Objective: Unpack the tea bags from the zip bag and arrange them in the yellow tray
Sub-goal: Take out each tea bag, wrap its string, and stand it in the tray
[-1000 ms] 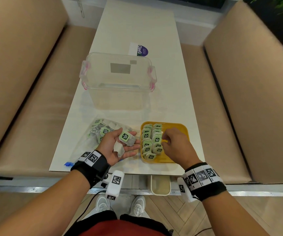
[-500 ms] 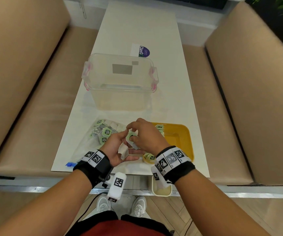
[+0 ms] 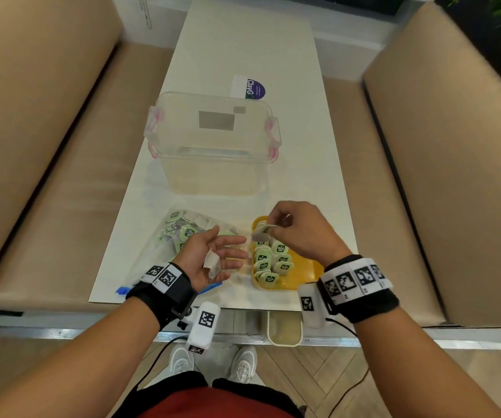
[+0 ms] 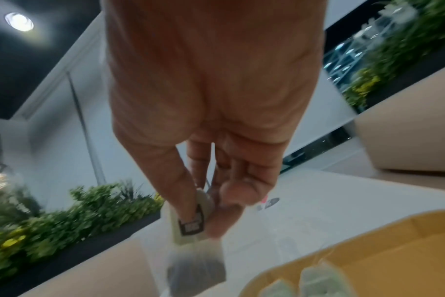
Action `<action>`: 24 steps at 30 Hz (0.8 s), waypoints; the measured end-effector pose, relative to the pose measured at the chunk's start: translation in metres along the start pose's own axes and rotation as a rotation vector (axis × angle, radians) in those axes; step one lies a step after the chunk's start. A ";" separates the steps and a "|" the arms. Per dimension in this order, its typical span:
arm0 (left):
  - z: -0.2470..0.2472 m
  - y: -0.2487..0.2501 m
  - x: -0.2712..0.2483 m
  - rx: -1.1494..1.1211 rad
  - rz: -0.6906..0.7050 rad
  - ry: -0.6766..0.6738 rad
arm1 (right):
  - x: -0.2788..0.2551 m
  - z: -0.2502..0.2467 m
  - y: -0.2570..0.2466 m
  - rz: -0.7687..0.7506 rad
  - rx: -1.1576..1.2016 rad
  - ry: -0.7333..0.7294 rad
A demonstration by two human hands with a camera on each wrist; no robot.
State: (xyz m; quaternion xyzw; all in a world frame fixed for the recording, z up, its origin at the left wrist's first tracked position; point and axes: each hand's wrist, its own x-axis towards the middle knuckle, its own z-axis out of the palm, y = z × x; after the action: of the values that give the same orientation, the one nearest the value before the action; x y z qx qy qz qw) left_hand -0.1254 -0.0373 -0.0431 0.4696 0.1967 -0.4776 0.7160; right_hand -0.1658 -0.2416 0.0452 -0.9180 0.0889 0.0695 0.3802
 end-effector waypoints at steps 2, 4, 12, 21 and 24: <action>-0.001 -0.001 0.001 0.000 0.003 0.018 | -0.002 -0.013 0.009 0.033 -0.006 0.011; -0.002 -0.003 0.003 0.009 0.007 0.042 | -0.004 -0.022 0.015 0.061 0.006 0.003; -0.002 -0.008 0.007 0.009 -0.003 0.069 | -0.012 -0.027 0.030 0.082 -0.135 -0.019; -0.004 -0.012 0.010 -0.007 0.017 0.120 | -0.029 -0.002 0.048 0.138 -0.329 -0.226; -0.005 -0.014 0.010 -0.010 0.021 0.123 | -0.033 0.012 0.059 0.175 -0.357 -0.245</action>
State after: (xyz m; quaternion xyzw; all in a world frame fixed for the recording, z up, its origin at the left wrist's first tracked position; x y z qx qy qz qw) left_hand -0.1323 -0.0391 -0.0595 0.4966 0.2379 -0.4392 0.7099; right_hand -0.2110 -0.2703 0.0028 -0.9442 0.1075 0.2278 0.2122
